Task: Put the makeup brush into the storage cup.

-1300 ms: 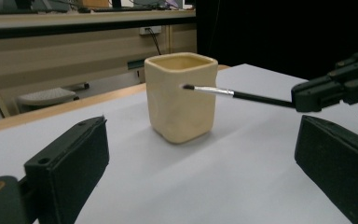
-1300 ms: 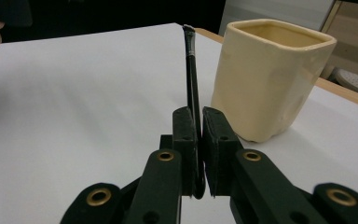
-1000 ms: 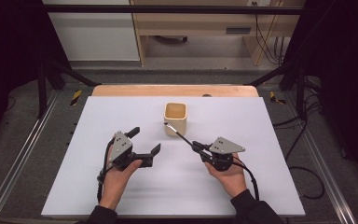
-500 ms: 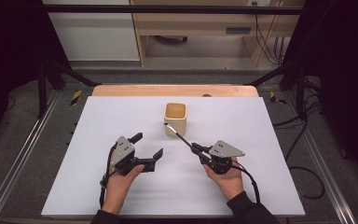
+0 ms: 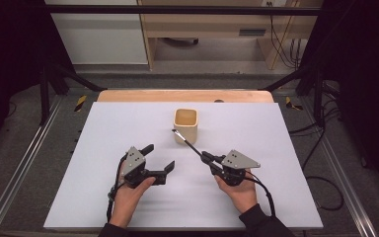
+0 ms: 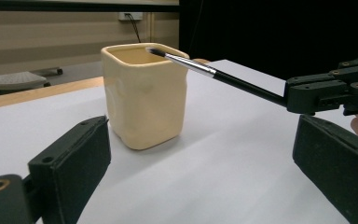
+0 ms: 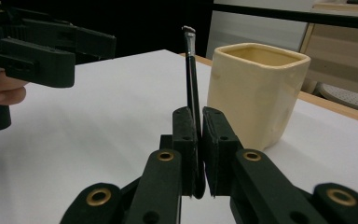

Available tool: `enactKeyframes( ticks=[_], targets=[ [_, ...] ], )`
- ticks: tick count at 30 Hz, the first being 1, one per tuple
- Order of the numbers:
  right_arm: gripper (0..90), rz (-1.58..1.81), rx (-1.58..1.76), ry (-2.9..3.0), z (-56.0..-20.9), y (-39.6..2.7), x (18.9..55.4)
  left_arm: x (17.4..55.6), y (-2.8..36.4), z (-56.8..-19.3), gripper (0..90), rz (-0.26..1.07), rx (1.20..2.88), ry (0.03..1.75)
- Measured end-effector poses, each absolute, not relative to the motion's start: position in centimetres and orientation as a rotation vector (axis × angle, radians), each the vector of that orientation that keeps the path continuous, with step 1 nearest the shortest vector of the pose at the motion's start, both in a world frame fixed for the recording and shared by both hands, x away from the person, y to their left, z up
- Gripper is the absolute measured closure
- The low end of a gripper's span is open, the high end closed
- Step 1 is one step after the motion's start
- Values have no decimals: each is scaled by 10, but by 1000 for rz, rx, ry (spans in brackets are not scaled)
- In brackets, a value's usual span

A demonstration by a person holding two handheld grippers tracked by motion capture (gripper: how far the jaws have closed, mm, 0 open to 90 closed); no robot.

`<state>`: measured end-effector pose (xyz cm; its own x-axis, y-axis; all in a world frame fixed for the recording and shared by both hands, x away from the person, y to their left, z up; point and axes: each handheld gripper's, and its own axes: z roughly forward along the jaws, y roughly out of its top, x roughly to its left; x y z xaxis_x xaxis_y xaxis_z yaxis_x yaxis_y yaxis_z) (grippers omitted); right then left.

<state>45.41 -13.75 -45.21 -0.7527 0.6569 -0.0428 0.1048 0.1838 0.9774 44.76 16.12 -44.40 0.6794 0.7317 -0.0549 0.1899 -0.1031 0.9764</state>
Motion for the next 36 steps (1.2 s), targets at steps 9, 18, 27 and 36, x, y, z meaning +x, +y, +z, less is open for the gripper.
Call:
enactKeyframes(
  ticks=[9,18,27,36],
  targets=[
    [842,1609,707,1999,-452,-135,452,444,154,-441,57,468,1609,753],
    [842,1624,693,1995,-452,-132,451,445,154,-440,93,437,1589,784],
    [842,1632,662,2009,-452,-124,447,447,156,-442,118,393,1564,836],
    [842,1630,633,2034,-454,-116,444,451,163,-445,143,309,1491,911]
  ],
)
